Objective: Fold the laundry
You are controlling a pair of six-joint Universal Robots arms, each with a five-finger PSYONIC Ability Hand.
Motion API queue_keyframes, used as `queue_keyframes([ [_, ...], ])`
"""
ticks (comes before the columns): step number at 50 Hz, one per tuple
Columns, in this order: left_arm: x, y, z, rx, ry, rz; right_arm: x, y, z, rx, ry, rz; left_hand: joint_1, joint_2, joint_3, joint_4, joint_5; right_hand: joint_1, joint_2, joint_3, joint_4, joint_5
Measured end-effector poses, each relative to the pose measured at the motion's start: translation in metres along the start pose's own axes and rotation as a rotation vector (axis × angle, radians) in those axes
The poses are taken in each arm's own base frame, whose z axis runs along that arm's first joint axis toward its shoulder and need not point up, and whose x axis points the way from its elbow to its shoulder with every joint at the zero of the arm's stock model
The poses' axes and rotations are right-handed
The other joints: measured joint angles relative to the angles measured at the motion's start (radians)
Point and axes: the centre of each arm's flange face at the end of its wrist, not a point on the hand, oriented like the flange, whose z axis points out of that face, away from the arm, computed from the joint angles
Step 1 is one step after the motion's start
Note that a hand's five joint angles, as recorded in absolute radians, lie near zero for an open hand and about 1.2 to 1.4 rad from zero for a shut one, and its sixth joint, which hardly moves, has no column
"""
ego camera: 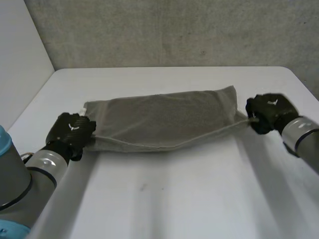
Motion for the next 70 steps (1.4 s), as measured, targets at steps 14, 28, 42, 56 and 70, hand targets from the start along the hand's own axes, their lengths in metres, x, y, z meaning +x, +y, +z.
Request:
queue_keyframes([
  [14, 0.002, -0.001, -0.053, -0.277, 0.192, 0.076, -0.007, -0.018, -0.103, -0.387, -0.106, -0.669, 0.0, 0.0, 0.0, 0.0, 0.0, 0.0, 0.0, 0.007, 0.002, 0.004],
  [28, -0.003, -0.006, -0.015, -0.169, 0.127, 0.121, -0.007, -0.008, -0.077, -0.355, -0.054, -0.66, 0.0, 0.0, 0.0, 0.0, 0.0, 0.0, 0.0, 0.007, 0.002, 0.01],
  [42, -0.001, 0.005, 0.09, -0.068, 0.059, 0.138, -0.015, 0.024, 0.019, -0.293, 0.077, -0.633, 0.0, 0.0, 0.0, 0.0, 0.0, 0.0, 0.0, 0.007, 0.002, 0.013],
  [56, -0.001, 0.007, 0.146, 0.037, -0.007, 0.15, -0.014, 0.028, 0.072, -0.127, 0.218, -0.668, -0.234, -0.243, -0.24, -0.229, -0.227, -0.043, -0.074, -0.069, -0.077, -0.052],
  [70, -0.012, -0.021, 0.138, 0.103, -0.046, 0.199, 0.0, -0.011, 0.063, -0.024, 0.358, -0.653, -1.015, -1.04, -1.037, -1.038, -1.005, -0.743, -0.952, -0.967, -0.957, -0.924],
])
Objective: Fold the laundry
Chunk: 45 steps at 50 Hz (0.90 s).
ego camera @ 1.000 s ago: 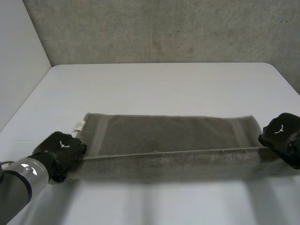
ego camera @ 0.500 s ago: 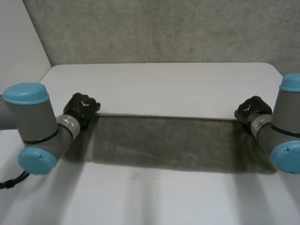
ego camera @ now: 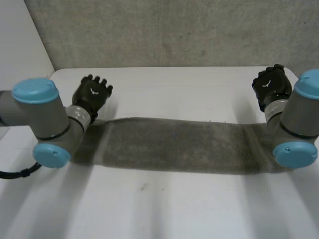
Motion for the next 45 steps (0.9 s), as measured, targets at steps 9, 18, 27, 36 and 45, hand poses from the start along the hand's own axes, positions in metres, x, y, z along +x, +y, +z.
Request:
queue_keyframes([
  [9, -0.033, -0.036, -0.038, 0.058, -0.061, -0.006, 0.016, 0.0, -0.043, -0.038, -0.073, 0.005, -0.008, -0.011, -0.012, -0.009, -0.004, 0.0, 0.0, 0.0, 0.0, 0.0],
  [18, -0.025, -0.033, -0.082, 0.032, -0.032, -0.075, 0.02, 0.029, -0.081, -0.155, -0.298, 0.228, -0.008, -0.011, -0.012, -0.01, -0.005, 0.0, 0.0, 0.0, 0.0, -0.001],
  [27, -0.003, -0.009, -0.1, -0.021, 0.006, -0.214, 0.015, 0.063, -0.094, -0.217, -0.438, 0.456, -0.008, -0.012, -0.012, -0.01, -0.004, 0.0, 0.003, 0.006, 0.002, 0.002],
  [36, 0.0, -0.004, -0.104, -0.005, -0.01, -0.245, 0.002, 0.084, -0.091, -0.224, -0.422, 0.477, -0.008, -0.012, -0.012, -0.01, -0.004, 0.139, 0.17, 0.195, 0.166, 0.167],
  [45, -0.002, -0.005, -0.104, 0.001, -0.022, -0.242, -0.008, 0.105, -0.076, -0.245, -0.378, 0.441, -0.008, -0.012, -0.012, -0.011, -0.004, 0.737, 0.942, 0.958, 0.938, 0.895],
])
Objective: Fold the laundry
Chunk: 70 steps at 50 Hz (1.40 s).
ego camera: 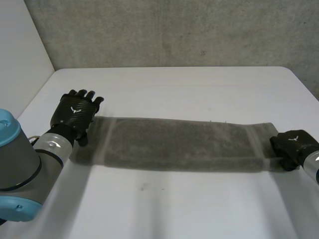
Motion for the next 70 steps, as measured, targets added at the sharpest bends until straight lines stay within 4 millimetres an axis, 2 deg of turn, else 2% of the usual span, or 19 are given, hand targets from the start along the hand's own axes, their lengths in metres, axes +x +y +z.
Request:
queue_keyframes([
  [5, 0.0, -0.001, -0.001, 0.001, -0.001, 0.0, 0.022, 0.004, 0.006, -0.031, 0.113, -0.091, 0.0, 0.0, 0.0, 0.0, 0.0, 0.0, 0.005, 0.012, 0.017, 0.01],
  [12, -0.003, -0.005, -0.003, 0.013, -0.008, 0.0, 0.075, 0.007, 0.01, -0.117, 0.373, -0.283, 0.0, 0.0, 0.0, 0.0, 0.0, 0.0, 0.005, 0.012, 0.018, 0.021],
  [20, -0.004, -0.007, -0.003, 0.02, -0.013, 0.001, 0.067, -0.038, 0.001, 0.069, 0.395, -0.267, 0.0, 0.0, 0.0, 0.0, 0.0, 0.0, 0.007, 0.012, 0.022, 0.025],
  [22, -0.004, -0.007, -0.004, 0.02, -0.014, 0.001, 0.035, -0.081, -0.015, 0.276, 0.315, -0.203, 0.0, 0.0, 0.0, 0.0, 0.0, 0.0, 0.007, 0.012, 0.022, 0.026],
  [27, -0.004, -0.007, -0.004, 0.02, -0.014, 0.001, -0.024, -0.126, -0.04, 0.522, 0.151, -0.167, 0.0, 0.0, 0.0, 0.0, 0.0, 0.0, 0.011, 0.012, 0.022, 0.026],
  [31, -0.005, -0.007, -0.004, 0.021, -0.016, 0.001, -0.1, -0.153, -0.066, 0.725, -0.05, -0.197, 0.0, 0.0, 0.0, 0.0, 0.0, 0.0, 0.012, 0.018, 0.022, 0.027],
  [37, -0.004, -0.007, -0.006, 0.02, -0.015, 0.001, -0.211, -0.148, -0.088, 0.858, -0.345, -0.277, 0.0, 0.0, 0.0, 0.0, 0.0, 0.0, 0.012, 0.018, 0.022, 0.028],
  [38, -0.004, -0.007, -0.006, 0.02, -0.015, 0.001, -0.211, -0.148, -0.088, 0.858, -0.345, -0.277, 0.0, 0.0, 0.0, 0.0, 0.0, 0.0, 0.012, 0.018, 0.022, 0.028],
  [40, -0.004, -0.007, -0.006, 0.019, -0.014, 0.0, -0.241, -0.137, -0.09, 0.855, -0.427, -0.306, 0.0, 0.0, 0.0, 0.0, 0.0, 0.0, 0.012, 0.018, 0.022, 0.029],
  [41, -0.004, -0.007, -0.006, 0.019, -0.014, 0.0, -0.241, -0.137, -0.09, 0.855, -0.427, -0.306, 0.0, 0.0, 0.0, 0.0, 0.0, 0.0, 0.012, 0.018, 0.022, 0.029],
  [42, -0.002, -0.006, -0.007, 0.017, -0.009, 0.0, -0.265, -0.122, -0.089, 0.828, -0.494, -0.337, 0.0, 0.0, 0.0, 0.0, 0.0, 0.0, 0.011, 0.018, 0.022, 0.029],
  [44, 0.0, -0.006, -0.008, 0.016, -0.004, 0.0, -0.276, -0.114, -0.087, 0.803, -0.525, -0.358, 0.0, 0.0, 0.0, 0.0, 0.0, 0.0, 0.012, 0.018, 0.022, 0.029],
  [45, 0.001, -0.005, -0.009, 0.015, 0.0, 0.0, -0.28, -0.109, -0.086, 0.784, -0.538, -0.371, 0.0, 0.0, 0.0, 0.0, 0.0, -0.213, -0.269, -0.262, -0.238, -0.209],
  [46, 0.002, -0.005, -0.01, 0.014, 0.003, 0.0, -0.281, -0.108, -0.085, 0.776, -0.541, -0.375, 0.0, 0.0, 0.0, 0.0, 0.0, -0.213, -0.269, -0.262, -0.238, -0.209],
  [47, 0.003, -0.005, -0.011, 0.014, 0.007, 0.0, -0.282, -0.107, -0.085, 0.765, -0.543, -0.379, 0.0, 0.0, 0.0, 0.0, 0.0, -0.454, -0.512, -0.5, -0.498, -0.456],
  [51, 0.011, -0.006, -0.014, 0.019, 0.028, 0.001, -0.27, -0.116, -0.087, 0.745, -0.519, -0.359, 0.0, 0.0, 0.0, 0.0, 0.0, -0.734, -0.922, -0.926, -0.921, -0.867],
  [61, 0.038, -0.026, -0.025, 0.102, 0.097, -0.008, -0.189, -0.134, -0.085, 0.597, -0.403, -0.06, 0.0, 0.0, 0.0, 0.0, 0.0, -0.737, -0.942, -0.958, -0.939, -0.895],
  [65, 0.054, -0.04, -0.032, 0.153, 0.144, -0.068, -0.149, -0.113, -0.074, 0.454, -0.356, 0.103, 0.0, 0.0, 0.0, 0.0, 0.0, -0.737, -0.942, -0.958, -0.939, -0.895],
  [70, 0.066, -0.043, -0.032, 0.16, 0.182, -0.141, -0.127, -0.089, -0.064, 0.346, -0.309, 0.175, 0.0, 0.002, 0.001, 0.001, 0.0, -0.737, -0.942, -0.958, -0.939, -0.895],
])
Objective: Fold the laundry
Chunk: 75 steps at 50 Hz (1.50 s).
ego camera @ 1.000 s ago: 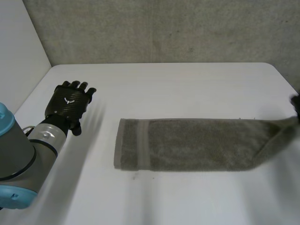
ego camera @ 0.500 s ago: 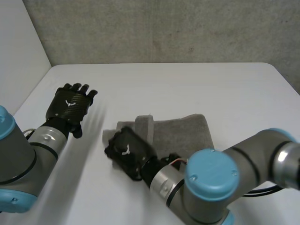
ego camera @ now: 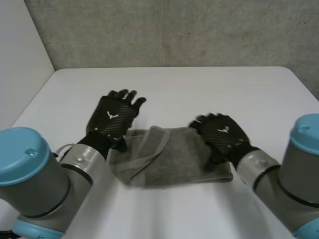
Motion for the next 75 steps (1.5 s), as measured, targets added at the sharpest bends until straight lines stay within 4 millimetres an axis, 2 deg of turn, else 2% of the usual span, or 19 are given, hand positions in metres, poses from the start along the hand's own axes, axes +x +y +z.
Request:
queue_keyframes([
  [7, 0.029, 0.01, 0.006, -0.028, 0.09, -0.11, 0.028, 0.035, -0.009, -0.128, 0.085, 0.007, 0.0, 0.002, 0.002, 0.002, 0.0, 0.0, 0.0, 0.0, 0.0, 0.0],
  [20, 0.049, 0.029, 0.025, -0.064, 0.127, -0.116, 0.026, 0.051, -0.01, -0.149, 0.092, -0.061, 0.005, 0.027, 0.026, 0.025, 0.0, 0.012, 0.022, 0.04, 0.017, 0.027],
  [24, 0.042, 0.042, 0.036, -0.094, 0.079, -0.106, 0.025, 0.052, -0.009, -0.136, 0.096, -0.059, 0.041, 0.053, 0.052, 0.051, 0.004, 0.147, 0.184, 0.207, 0.181, 0.174],
  [28, 0.016, 0.057, 0.048, -0.146, -0.07, -0.077, 0.025, 0.054, -0.007, -0.123, 0.101, -0.053, 0.05, 0.062, 0.062, 0.061, 0.025, 0.336, 0.415, 0.419, 0.395, 0.373],
  [29, 0.002, 0.062, 0.051, -0.173, -0.147, -0.057, 0.025, 0.054, -0.006, -0.116, 0.104, -0.052, 0.051, 0.064, 0.062, 0.063, 0.027, 0.512, 0.63, 0.642, 0.619, 0.587],
  [35, -0.017, 0.071, 0.049, -0.235, -0.259, 0.01, 0.026, 0.055, -0.004, -0.099, 0.112, -0.054, 0.053, 0.065, 0.065, 0.064, 0.027, 0.696, 0.942, 0.956, 0.936, 0.888],
  [43, -0.013, 0.058, 0.032, -0.241, -0.247, 0.066, 0.027, 0.054, -0.002, -0.089, 0.119, -0.071, 0.049, 0.058, 0.06, 0.057, 0.02, 0.696, 0.949, 0.97, 0.956, 0.91],
  [48, -0.005, 0.024, 0.011, -0.162, -0.215, 0.066, 0.032, 0.047, -0.001, -0.085, 0.142, -0.152, 0.038, 0.047, 0.047, 0.044, 0.011, 0.696, 0.949, 0.97, 0.956, 0.913],
  [55, -0.008, -0.003, -0.004, -0.091, -0.223, 0.056, 0.037, 0.011, 0.006, 0.002, 0.189, -0.362, 0.026, 0.032, 0.032, 0.03, 0.004, 0.697, 0.949, 0.97, 0.96, 0.917],
  [58, -0.012, -0.008, -0.008, -0.077, -0.236, 0.053, 0.022, -0.013, 0.01, 0.085, 0.162, -0.44, 0.024, 0.028, 0.028, 0.028, 0.002, 0.714, 0.95, 0.97, 0.961, 0.919],
  [61, -0.016, -0.011, -0.01, -0.073, -0.253, 0.051, -0.013, -0.038, 0.013, 0.193, 0.084, -0.505, 0.019, 0.023, 0.022, 0.023, 0.0, 0.714, 0.95, 0.97, 0.961, 0.923],
  [62, -0.02, -0.011, -0.01, -0.073, -0.265, 0.047, -0.038, -0.046, 0.015, 0.242, 0.02, -0.527, 0.019, 0.022, 0.022, 0.021, 0.0, 0.724, 0.95, 0.97, 0.961, 0.924],
  [63, -0.02, -0.011, -0.01, -0.073, -0.265, 0.047, -0.038, -0.046, 0.015, 0.242, 0.02, -0.527, 0.019, 0.022, 0.022, 0.021, 0.0, 0.724, 0.95, 0.97, 0.961, 0.924],
  [64, -0.024, -0.011, -0.01, -0.075, -0.279, 0.041, -0.061, -0.049, 0.016, 0.272, -0.045, -0.541, 0.018, 0.021, 0.021, 0.02, 0.0, 0.728, 0.95, 0.97, 0.961, 0.926],
  [67, -0.028, -0.01, -0.009, -0.076, -0.29, 0.033, -0.076, -0.048, 0.017, 0.285, -0.087, -0.548, 0.014, 0.02, 0.019, 0.019, 0.0, 0.728, 0.95, 0.97, 0.961, 0.927],
  [68, -0.032, -0.009, -0.009, -0.078, -0.305, 0.012, -0.12, -0.034, 0.018, 0.296, -0.236, -0.562, 0.014, 0.019, 0.019, 0.019, 0.0, 0.728, 0.95, 0.97, 0.961, 0.928],
  [69, -0.032, -0.009, -0.009, -0.078, -0.305, 0.012, -0.12, -0.034, 0.018, 0.296, -0.236, -0.562, 0.014, 0.019, 0.019, 0.019, 0.0, 0.728, 0.95, 0.97, 0.961, 0.928],
  [71, -0.037, -0.007, -0.009, -0.081, -0.318, -0.022, -0.15, -0.016, 0.019, 0.278, -0.359, -0.563, 0.014, 0.018, 0.019, 0.017, -0.001, 0.728, 0.95, 0.97, 0.961, 0.928],
  [75, -0.042, -0.006, -0.01, -0.082, -0.333, -0.069, -0.166, -0.007, 0.019, 0.264, -0.436, -0.541, 0.014, 0.018, 0.019, 0.017, -0.001, 0.727, 0.934, 0.953, 0.937, 0.92],
])
